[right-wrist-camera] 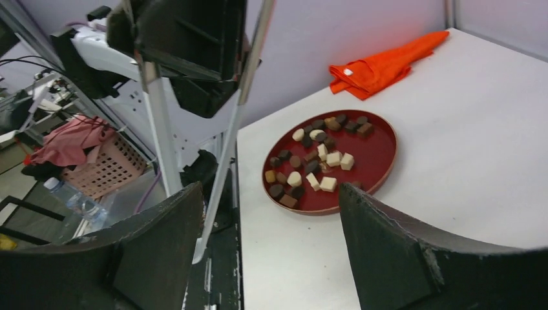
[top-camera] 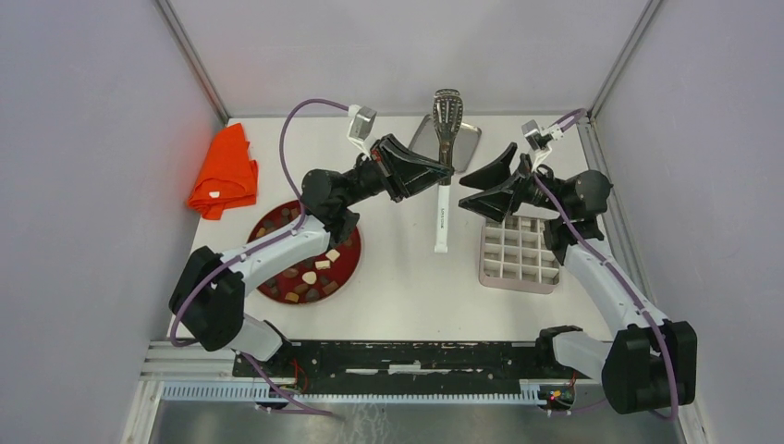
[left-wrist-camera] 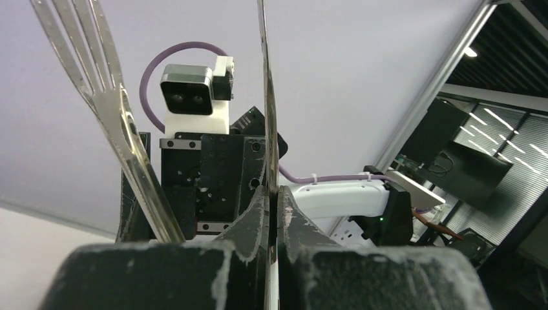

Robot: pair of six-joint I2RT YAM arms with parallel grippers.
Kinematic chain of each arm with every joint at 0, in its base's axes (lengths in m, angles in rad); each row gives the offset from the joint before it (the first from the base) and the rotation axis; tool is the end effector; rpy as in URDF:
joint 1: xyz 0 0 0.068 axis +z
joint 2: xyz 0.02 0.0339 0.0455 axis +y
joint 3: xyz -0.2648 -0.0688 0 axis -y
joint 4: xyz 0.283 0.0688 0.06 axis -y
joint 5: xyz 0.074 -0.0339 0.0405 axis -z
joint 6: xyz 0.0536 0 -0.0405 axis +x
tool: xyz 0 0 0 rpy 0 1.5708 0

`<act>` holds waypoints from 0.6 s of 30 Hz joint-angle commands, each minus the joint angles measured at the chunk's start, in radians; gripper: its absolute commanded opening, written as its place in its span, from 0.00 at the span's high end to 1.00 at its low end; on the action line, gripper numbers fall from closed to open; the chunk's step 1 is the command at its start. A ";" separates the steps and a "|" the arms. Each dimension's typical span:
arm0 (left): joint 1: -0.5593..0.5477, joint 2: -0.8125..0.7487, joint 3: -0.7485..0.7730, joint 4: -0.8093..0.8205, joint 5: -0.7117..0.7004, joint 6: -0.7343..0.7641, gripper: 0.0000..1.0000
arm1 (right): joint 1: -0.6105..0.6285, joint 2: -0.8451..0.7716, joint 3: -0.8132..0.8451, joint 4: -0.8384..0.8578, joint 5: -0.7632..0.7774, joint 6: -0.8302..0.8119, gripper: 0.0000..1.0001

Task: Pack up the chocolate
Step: Pick up the clamp at the center of the board.

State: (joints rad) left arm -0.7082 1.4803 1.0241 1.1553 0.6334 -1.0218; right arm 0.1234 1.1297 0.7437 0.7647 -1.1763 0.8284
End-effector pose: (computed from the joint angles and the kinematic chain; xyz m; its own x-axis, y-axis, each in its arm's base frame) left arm 0.2576 -0.2623 0.3818 -0.4857 -0.4893 -0.7243 0.8701 -0.1914 -0.4542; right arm 0.2714 0.0835 0.3370 -0.4141 0.2340 -0.8797 -0.8778 0.1530 0.4539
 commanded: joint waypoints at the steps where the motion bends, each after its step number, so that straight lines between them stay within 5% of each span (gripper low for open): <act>1: -0.007 0.002 0.054 0.138 0.007 -0.071 0.98 | 0.037 0.012 0.036 0.233 0.000 0.198 0.19; 11: -0.041 0.022 0.074 0.098 0.022 -0.046 0.98 | 0.111 0.067 0.157 0.064 0.042 0.074 0.25; 18: -0.043 0.011 0.067 0.020 0.025 0.014 0.98 | 0.115 0.106 0.334 -0.279 0.107 -0.147 0.31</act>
State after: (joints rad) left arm -0.7483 1.5070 1.0584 1.1870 0.6430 -1.0546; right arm 0.2352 1.2194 0.9695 0.6765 -1.1351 0.8192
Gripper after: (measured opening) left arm 0.046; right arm 0.697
